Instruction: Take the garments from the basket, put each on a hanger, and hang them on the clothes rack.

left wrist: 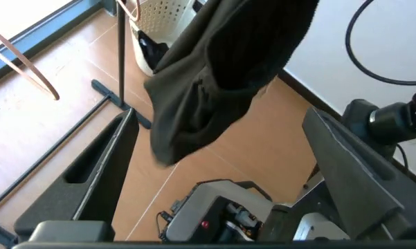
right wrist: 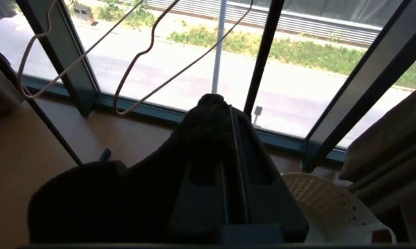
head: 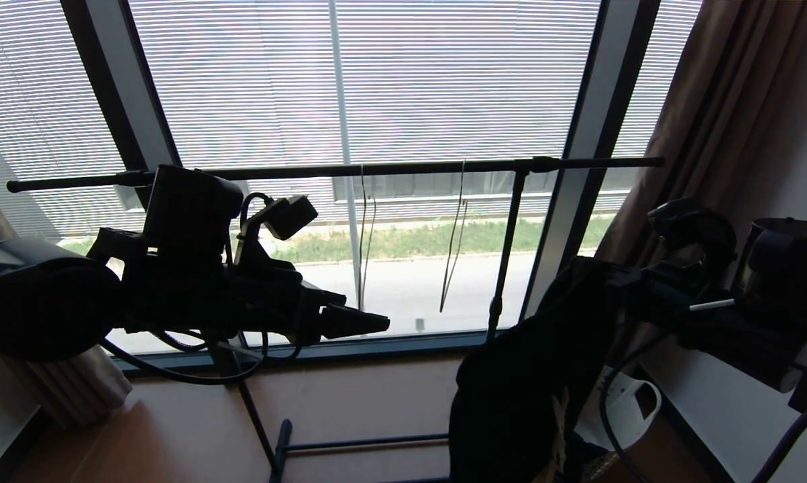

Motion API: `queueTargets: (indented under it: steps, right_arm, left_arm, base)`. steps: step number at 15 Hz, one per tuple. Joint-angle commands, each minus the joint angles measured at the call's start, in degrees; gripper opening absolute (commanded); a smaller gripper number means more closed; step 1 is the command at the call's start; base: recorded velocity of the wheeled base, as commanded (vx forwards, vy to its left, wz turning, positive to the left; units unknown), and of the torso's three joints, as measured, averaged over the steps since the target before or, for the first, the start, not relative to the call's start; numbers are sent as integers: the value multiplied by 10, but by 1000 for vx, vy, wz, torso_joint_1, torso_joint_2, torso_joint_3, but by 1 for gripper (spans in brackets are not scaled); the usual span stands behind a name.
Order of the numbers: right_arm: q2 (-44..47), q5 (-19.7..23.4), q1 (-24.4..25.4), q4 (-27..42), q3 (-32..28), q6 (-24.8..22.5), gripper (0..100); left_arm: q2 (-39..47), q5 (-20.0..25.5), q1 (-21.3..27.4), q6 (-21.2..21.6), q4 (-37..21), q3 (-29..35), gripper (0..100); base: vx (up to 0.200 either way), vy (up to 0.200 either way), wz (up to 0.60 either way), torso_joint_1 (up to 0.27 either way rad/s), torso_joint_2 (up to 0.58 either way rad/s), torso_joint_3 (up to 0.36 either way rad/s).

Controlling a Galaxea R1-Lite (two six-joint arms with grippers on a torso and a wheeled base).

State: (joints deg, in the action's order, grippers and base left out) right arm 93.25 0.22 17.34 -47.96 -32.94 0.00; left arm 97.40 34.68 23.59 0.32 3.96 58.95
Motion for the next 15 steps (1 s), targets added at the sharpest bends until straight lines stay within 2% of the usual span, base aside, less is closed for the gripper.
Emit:
queueTargets:
  steps: [1,4,6,8,11,12,15]
  right_arm:
    - [8,-3,1,-1,0,0,0]
    - [8,-3,1,-1,1,0,0]
    - [9,-3,1,-1,2,0,0]
    - [9,-3,2,-1,2,0,0]
    - [8,-3,2,-1,3,0,0]
    - [8,-3,2,-1,3,0,0]
    - [8,-3,2,-1,4,0,0]
  left_arm:
    - [9,-9,-1,-1,0,18,100]
    - [72,-115,0,-3,-1,67,100]
    - [133,-225,10,-17,-2,123,100]
    - [188,-268,14,-52,-4,188,100]
    - [260,-335,13,-66,-9,283,100]
    - [265,-340,13,-67,-9,289,100]
    - [311,-391,12,-75,-9,342,100]
  base:
    - [0,0,0,0,0,0]
    - [0,0,0,0,0,0]
    - [0,0,0,0,0,0]
    - [0,0,0,0,0,0]
    - [0,0,0,0,0,0]
    - [0,0,0,0,0,0]
    - [0,0,0,0,0,0]
